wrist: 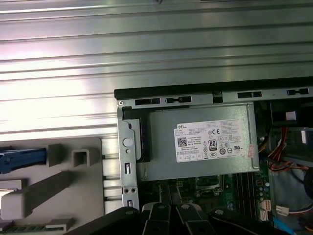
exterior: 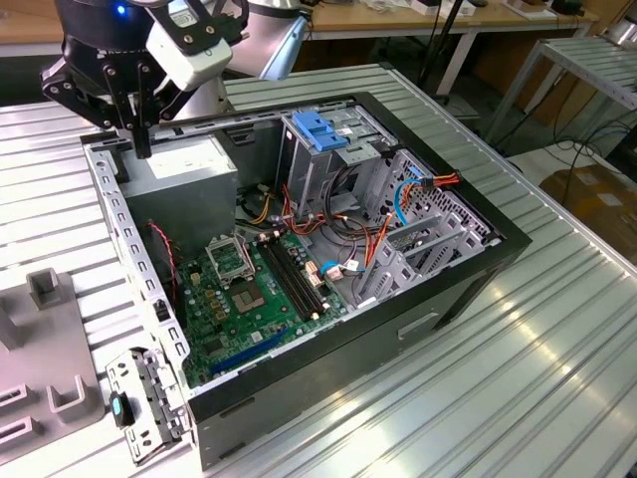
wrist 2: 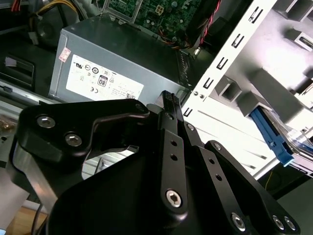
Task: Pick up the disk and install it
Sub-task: 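Reach for the disk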
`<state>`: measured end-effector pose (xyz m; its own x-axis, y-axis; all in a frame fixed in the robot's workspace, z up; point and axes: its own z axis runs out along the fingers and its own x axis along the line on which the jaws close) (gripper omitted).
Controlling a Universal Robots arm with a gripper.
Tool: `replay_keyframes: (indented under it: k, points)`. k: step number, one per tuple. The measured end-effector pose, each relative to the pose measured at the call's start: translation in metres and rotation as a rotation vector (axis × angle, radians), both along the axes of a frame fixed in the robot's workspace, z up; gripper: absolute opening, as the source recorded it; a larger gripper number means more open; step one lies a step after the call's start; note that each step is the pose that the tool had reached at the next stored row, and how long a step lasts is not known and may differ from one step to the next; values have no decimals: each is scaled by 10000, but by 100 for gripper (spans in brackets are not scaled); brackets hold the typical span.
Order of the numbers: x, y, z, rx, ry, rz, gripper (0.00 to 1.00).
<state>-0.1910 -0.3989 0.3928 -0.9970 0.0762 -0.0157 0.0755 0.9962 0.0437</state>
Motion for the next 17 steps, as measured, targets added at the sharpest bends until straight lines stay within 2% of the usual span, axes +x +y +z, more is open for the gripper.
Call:
replay_keyframes:
  k: [17]
  points:
    - [-113, 0, -2, 0, 32, 0, 11]
